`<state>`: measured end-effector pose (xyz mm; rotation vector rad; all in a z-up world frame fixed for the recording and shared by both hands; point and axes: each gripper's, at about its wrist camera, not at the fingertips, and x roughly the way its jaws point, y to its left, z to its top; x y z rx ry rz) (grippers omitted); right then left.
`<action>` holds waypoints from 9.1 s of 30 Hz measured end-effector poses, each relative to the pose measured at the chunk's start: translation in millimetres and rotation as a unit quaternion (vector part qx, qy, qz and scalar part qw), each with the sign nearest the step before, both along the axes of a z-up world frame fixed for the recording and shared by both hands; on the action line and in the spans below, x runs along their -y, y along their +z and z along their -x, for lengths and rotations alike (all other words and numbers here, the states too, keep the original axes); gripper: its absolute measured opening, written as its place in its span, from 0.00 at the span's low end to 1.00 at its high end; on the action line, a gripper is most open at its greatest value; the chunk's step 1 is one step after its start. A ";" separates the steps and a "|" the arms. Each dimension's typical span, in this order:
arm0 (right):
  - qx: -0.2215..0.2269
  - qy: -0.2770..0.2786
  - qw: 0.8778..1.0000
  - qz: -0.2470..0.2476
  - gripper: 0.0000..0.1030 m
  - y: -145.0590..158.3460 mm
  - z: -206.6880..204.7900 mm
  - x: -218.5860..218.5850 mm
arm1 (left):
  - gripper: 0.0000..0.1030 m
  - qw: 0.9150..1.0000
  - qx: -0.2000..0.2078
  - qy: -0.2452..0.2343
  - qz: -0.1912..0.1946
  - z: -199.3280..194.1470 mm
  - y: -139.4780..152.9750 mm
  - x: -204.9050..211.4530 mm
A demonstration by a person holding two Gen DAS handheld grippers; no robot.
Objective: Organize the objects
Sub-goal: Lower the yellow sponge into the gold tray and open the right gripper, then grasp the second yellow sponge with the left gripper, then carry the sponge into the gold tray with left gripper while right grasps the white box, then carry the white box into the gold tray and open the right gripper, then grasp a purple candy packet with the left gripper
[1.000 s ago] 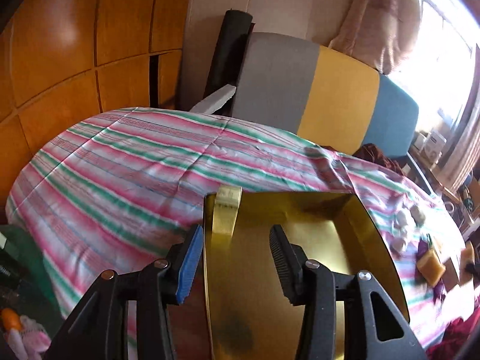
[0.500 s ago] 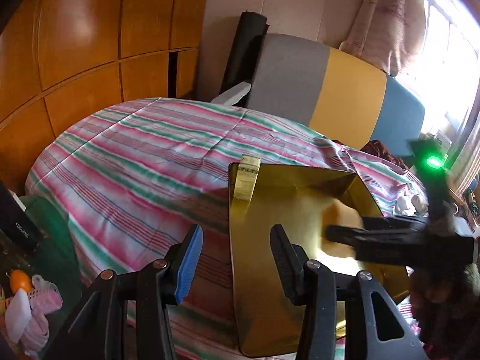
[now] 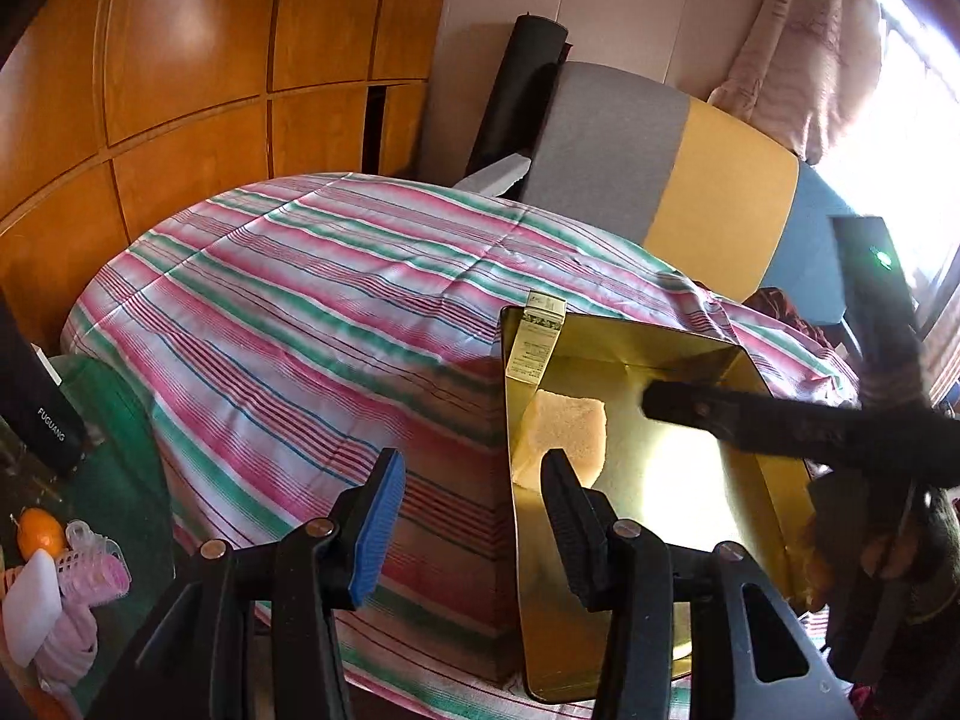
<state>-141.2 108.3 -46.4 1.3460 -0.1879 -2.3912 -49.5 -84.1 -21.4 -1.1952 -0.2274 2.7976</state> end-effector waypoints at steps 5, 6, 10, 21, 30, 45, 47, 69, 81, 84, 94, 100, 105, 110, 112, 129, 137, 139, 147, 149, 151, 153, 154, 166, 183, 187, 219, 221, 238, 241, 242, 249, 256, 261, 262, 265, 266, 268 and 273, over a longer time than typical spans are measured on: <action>-0.022 -0.012 0.999 -0.026 1.00 9.5 -28.7 -19.8 | 0.46 1.000 0.000 -0.015 -0.001 -2.3 0.9 -9.8; -0.027 -0.017 0.999 -0.032 1.00 11.3 -34.7 -25.2 | 0.46 1.000 0.001 -0.019 -0.002 -2.6 0.7 -13.3; -0.041 -0.044 0.997 -0.043 1.00 16.0 -61.1 -57.5 | 0.46 0.999 0.002 -0.040 -0.002 -3.7 1.8 -30.1; -0.053 -0.161 0.984 -0.051 1.00 29.2 -122.6 -184.2 | 0.46 0.988 0.010 -0.154 -0.016 -9.7 15.4 -105.4; -0.053 -0.318 0.945 -0.058 1.00 42.3 -179.1 -341.4 | 0.46 0.960 0.030 -0.276 -0.040 -18.1 32.4 -204.3; -0.090 -0.553 0.818 0.132 1.00 10.5 -277.3 -513.4 | 0.63 0.888 0.257 -0.326 -0.198 6.6 -57.7 -387.3; -0.085 -0.544 0.825 0.128 1.00 10.0 -271.8 -511.1 | 0.64 0.885 0.273 -0.310 -0.217 9.9 -71.1 -398.6; -0.071 -0.514 0.843 0.141 1.00 3.4 -260.0 -503.0 | 0.53 0.898 0.279 -0.267 -0.213 24.5 -100.3 -447.1; -0.047 -0.525 0.842 0.112 1.00 -1.5 -254.8 -501.9 | 0.52 0.888 0.233 -0.390 -0.078 -14.2 -62.9 -381.8; -0.038 -0.526 0.843 0.102 1.00 -4.0 -252.7 -500.9 | 0.52 0.868 0.247 -0.428 -0.037 -28.5 -64.4 -374.4; 0.009 -0.516 0.853 0.072 1.00 -20.3 -236.5 -499.5 | 0.56 0.857 0.219 -0.465 0.045 -38.3 -60.4 -411.6; 0.054 -0.482 0.874 0.026 1.00 -31.4 -214.9 -497.3 | 0.60 0.857 0.192 -0.474 0.063 -42.4 -66.3 -436.4; 0.083 -0.453 0.888 0.005 1.00 -43.3 -202.2 -497.5 | 0.59 0.861 0.183 -0.472 0.052 -47.8 -80.9 -443.3; 0.095 -0.446 0.890 -0.020 0.53 -48.3 -201.8 -492.7 | 0.54 0.866 0.156 -0.473 0.040 -50.2 -77.4 -432.9; 0.101 -0.441 0.891 -0.034 0.53 -50.2 -199.8 -490.5 | 0.54 0.871 0.146 -0.467 0.039 -49.4 -74.8 -425.4; 0.100 -0.445 0.889 -0.039 0.53 -52.6 -197.0 -491.2 | 0.54 0.919 0.087 -0.385 0.007 -41.2 -7.5 -309.8; 0.100 -0.438 0.892 -0.054 0.53 -53.0 -193.8 -487.0 | 0.54 0.964 0.092 -0.245 0.041 -9.5 -10.6 -180.9; 0.101 -0.435 0.893 -0.060 0.53 -53.2 -192.6 -485.9 | 0.54 0.969 0.105 -0.216 0.052 -0.8 -19.2 -156.4; 0.100 -0.434 0.892 -0.068 0.53 -52.6 -193.7 -484.3 | 0.54 0.973 0.162 -0.147 0.079 35.0 -60.4 -106.9; 0.100 -0.435 0.892 -0.069 0.53 -52.6 -194.0 -483.9 | 0.54 0.972 0.164 -0.143 0.087 43.3 -66.7 -106.6; 0.100 -0.434 0.892 -0.070 0.53 -52.4 -193.7 -483.8 | 0.55 0.973 0.167 -0.131 0.095 52.0 -72.0 -106.0; 0.100 -0.435 0.892 -0.069 0.53 -52.5 -193.2 -483.8 | 0.57 0.973 0.163 -0.119 0.108 60.6 -74.4 -104.3; 0.099 -0.435 0.892 -0.069 0.53 -52.6 -193.4 -484.3 | 0.56 0.974 0.161 -0.114 0.113 63.7 -73.5 -103.3; 0.077 -0.449 0.887 -0.071 0.52 -43.2 -198.4 -487.4 | 0.69 0.979 0.128 -0.111 0.113 44.8 -43.8 -95.8; -0.057 -0.352 0.931 -0.079 0.50 69.3 -189.8 -379.3 | 0.69 0.997 0.071 -0.027 0.024 12.8 -17.1 -35.4; -0.068 -0.238 0.967 -0.059 0.50 78.3 -159.9 -288.9 | 0.69 0.998 0.068 -0.011 0.010 10.0 -15.6 -17.9; 0.031 0.103 0.994 0.009 0.99 -20.1 -94.9 -10.5 | 0.69 0.997 0.060 -0.006 -0.041 -1.6 -12.0 3.6; 0.016 0.076 0.997 0.013 1.00 -13.7 -97.0 -21.8 | 0.69 0.998 0.054 -0.014 -0.030 -3.1 -6.5 -4.7; -0.024 -0.171 0.984 -0.041 1.00 23.7 -155.0 -234.7 | 0.69 0.980 0.044 -0.194 0.005 -14.3 10.5 -126.7; -0.024 -0.246 0.968 -0.047 1.00 29.4 -173.6 -293.8 | 0.69 0.972 0.056 -0.230 0.001 -14.0 10.2 -153.0; -0.027 -0.272 0.961 -0.046 1.00 32.0 -181.2 -313.1 | 0.69 0.969 0.056 -0.240 0.001 -14.6 10.9 -160.6; -0.042 -0.463 0.885 -0.024 1.00 24.4 -244.2 -435.8 | 0.69 0.943 0.066 -0.327 0.018 -22.1 12.3 -244.7; -0.060 -0.539 0.835 0.091 1.00 5.5 -281.3 -484.6 | 0.66 0.916 0.082 -0.390 0.041 -25.6 3.5 -332.1; -0.061 -0.511 0.854 0.082 1.00 8.7 -272.5 -475.9 | 0.66 0.904 0.097 -0.412 0.060 -23.7 -9.2 -377.9; -0.061 -0.507 0.856 0.078 1.00 9.0 -271.7 -473.6 | 0.66 0.902 0.100 -0.416 0.064 -22.7 -12.4 -386.0; -0.062 -0.504 0.859 0.069 1.00 8.0 -270.8 -470.0 | 0.63 0.896 0.108 -0.423 0.076 -21.0 -23.1 -406.5; -0.063 -0.503 0.859 0.070 1.00 8.4 -271.5 -469.2 | 0.62 0.895 0.109 -0.425 0.081 -20.6 -25.5 -411.8; -0.064 -0.504 0.858 0.074 1.00 8.2 -272.4 -470.1 | 0.59 0.891 0.106 -0.432 0.091 -18.7 -28.9 -424.4; -0.059 -0.502 0.859 0.083 1.00 5.7 -271.8 -471.4 | 0.58 0.883 0.086 -0.448 0.111 -10.8 -28.1 -453.0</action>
